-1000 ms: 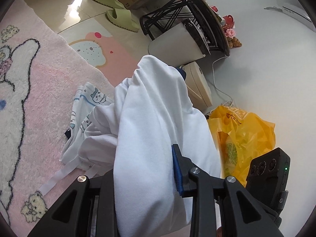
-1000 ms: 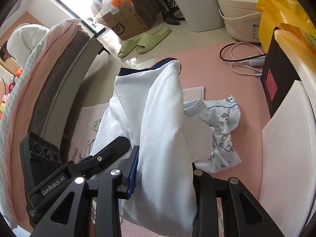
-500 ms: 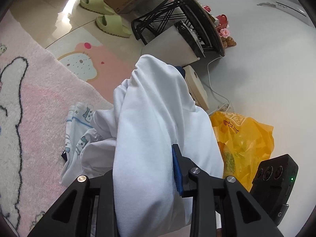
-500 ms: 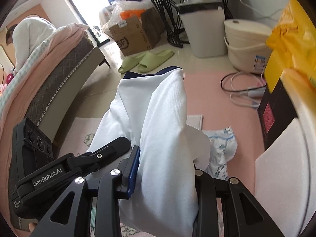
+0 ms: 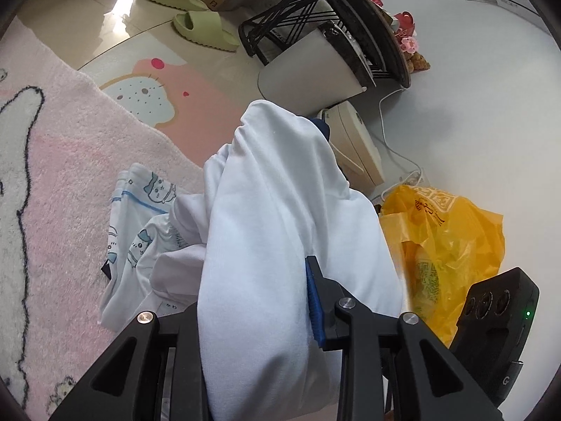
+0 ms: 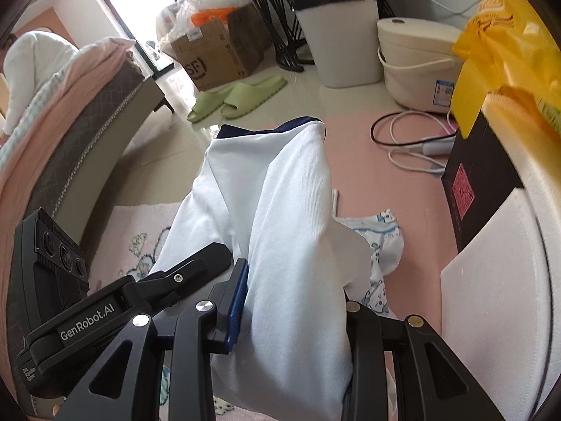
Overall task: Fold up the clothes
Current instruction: 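Carry the held shirt with both grippers over to the pink mat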
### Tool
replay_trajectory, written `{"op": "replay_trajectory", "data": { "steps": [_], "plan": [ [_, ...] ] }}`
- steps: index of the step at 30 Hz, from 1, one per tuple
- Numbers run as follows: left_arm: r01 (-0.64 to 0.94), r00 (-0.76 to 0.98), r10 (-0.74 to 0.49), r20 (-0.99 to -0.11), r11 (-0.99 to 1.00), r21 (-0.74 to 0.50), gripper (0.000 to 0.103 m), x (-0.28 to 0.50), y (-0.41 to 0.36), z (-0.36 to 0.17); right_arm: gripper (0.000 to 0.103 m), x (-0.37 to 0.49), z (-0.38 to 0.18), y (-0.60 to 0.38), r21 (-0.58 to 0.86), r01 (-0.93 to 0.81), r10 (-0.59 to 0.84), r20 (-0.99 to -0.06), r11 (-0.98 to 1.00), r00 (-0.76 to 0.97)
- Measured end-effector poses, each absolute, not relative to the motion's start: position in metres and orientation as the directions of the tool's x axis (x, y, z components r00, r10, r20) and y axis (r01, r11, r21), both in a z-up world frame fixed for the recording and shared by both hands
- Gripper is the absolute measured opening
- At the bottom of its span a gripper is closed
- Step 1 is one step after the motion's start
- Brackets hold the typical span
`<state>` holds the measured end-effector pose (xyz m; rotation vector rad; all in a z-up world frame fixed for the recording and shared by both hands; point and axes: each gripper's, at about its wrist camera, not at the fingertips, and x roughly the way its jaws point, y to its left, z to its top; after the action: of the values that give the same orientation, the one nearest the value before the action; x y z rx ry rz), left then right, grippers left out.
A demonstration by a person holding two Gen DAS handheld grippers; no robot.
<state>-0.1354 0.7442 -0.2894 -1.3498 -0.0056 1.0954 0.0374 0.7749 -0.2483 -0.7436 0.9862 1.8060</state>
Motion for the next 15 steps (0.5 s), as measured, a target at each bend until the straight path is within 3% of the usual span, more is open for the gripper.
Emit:
{"op": "replay_trajectory", "data": {
  "steps": [15],
  "plan": [
    [-0.625, 0.519, 0.596, -0.613, -0.225, -0.747, 0.027, -0.141, 0.746, -0.346, 0.034, 0.028, -0.302, 0.781, 0.27, -0.921, 0.396, -0.842, -0.28, -0.367]
  ]
}}
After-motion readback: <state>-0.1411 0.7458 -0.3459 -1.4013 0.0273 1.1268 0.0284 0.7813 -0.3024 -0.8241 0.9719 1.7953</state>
